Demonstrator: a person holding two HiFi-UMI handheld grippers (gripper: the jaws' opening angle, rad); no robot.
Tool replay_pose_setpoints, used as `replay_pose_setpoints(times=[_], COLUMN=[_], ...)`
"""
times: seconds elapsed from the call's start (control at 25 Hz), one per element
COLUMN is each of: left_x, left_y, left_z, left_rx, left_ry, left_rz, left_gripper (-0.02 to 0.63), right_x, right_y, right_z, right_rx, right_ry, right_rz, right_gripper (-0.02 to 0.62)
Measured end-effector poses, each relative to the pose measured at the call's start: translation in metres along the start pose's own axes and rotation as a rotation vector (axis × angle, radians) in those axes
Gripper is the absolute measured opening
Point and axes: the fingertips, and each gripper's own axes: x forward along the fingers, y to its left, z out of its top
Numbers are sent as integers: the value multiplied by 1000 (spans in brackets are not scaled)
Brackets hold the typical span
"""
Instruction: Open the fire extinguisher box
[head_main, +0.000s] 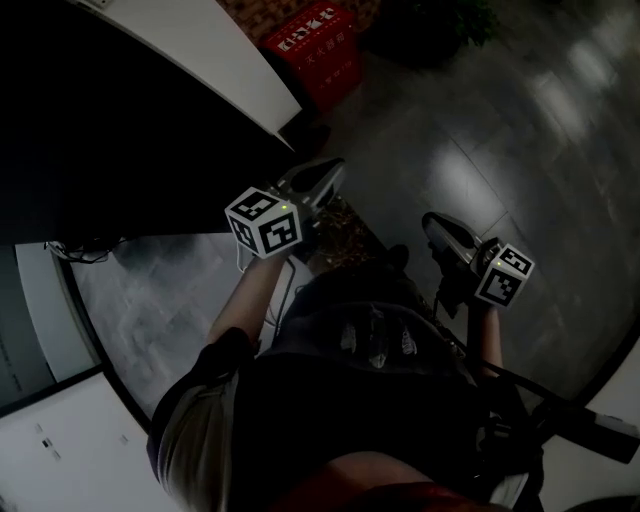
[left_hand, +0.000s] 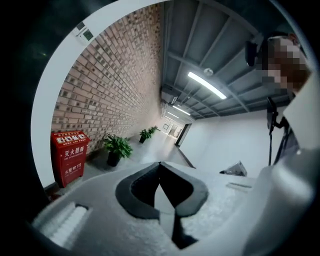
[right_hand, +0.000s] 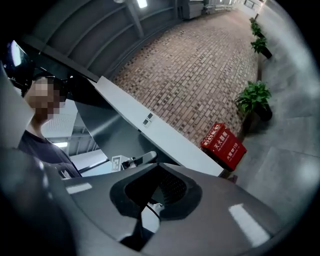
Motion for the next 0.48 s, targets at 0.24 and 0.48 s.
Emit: replay_pose_setpoints(times=[0.24,0.48], left_x=[30,61], left_y=[28,42], left_z=[8,22], left_rx=[-167,-188], left_ry=[-47,-110], left_rz=[74,56], left_gripper=[-1,-1], right_x=[10,20], right_y=[-36,-68], right_z=[45,63], right_rx=[25,33], right_ry=[43,61], right_rz=[28,33], right_gripper=[0,0])
